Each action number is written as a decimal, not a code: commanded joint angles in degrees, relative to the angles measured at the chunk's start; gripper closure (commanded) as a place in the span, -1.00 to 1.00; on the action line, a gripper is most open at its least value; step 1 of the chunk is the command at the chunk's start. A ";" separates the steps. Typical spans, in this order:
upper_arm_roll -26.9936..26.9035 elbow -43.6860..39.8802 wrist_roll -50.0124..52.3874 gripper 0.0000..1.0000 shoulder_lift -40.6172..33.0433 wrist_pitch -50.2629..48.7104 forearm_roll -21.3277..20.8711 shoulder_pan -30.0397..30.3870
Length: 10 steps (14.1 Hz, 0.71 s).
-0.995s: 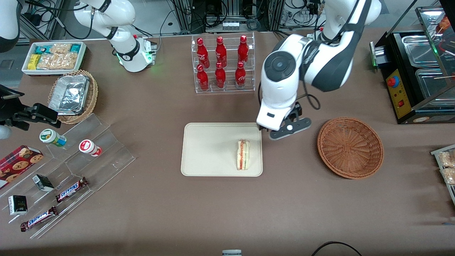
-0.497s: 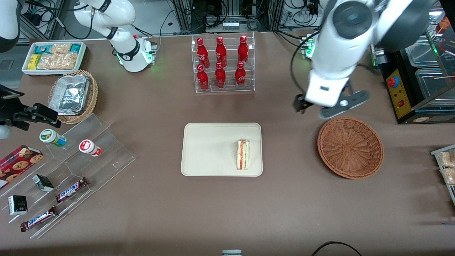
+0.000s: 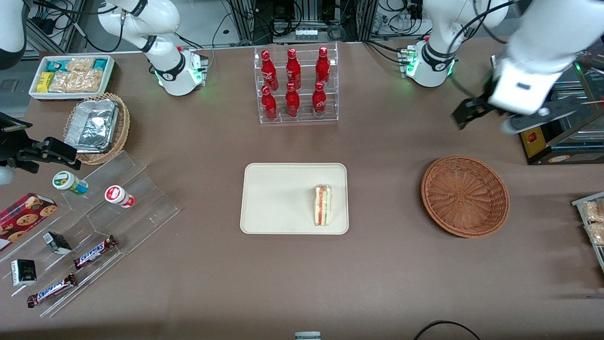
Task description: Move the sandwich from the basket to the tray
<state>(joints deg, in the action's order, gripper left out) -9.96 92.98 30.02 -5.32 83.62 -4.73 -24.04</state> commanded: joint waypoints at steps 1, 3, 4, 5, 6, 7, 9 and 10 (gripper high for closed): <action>-1.45 2.55 -6.53 -1.00 -3.81 -1.70 0.25 2.67; -3.83 4.04 -12.41 -1.00 -6.35 -1.79 0.25 4.08; -4.53 4.75 -14.79 -1.00 -7.58 -1.97 0.25 5.39; -4.54 5.10 -16.90 -1.00 -8.29 -2.06 0.34 7.32; -4.28 5.02 -18.84 -1.00 -8.39 -2.15 0.34 8.99; -4.19 5.02 -20.08 -1.00 -8.39 -2.15 0.34 9.79; -3.75 5.02 -21.49 -1.00 -8.21 -1.89 0.43 11.46; -3.14 4.84 -21.84 -1.00 -8.12 -1.71 0.95 12.16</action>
<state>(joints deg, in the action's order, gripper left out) -14.91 96.85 9.38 -12.62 81.60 -4.54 -13.67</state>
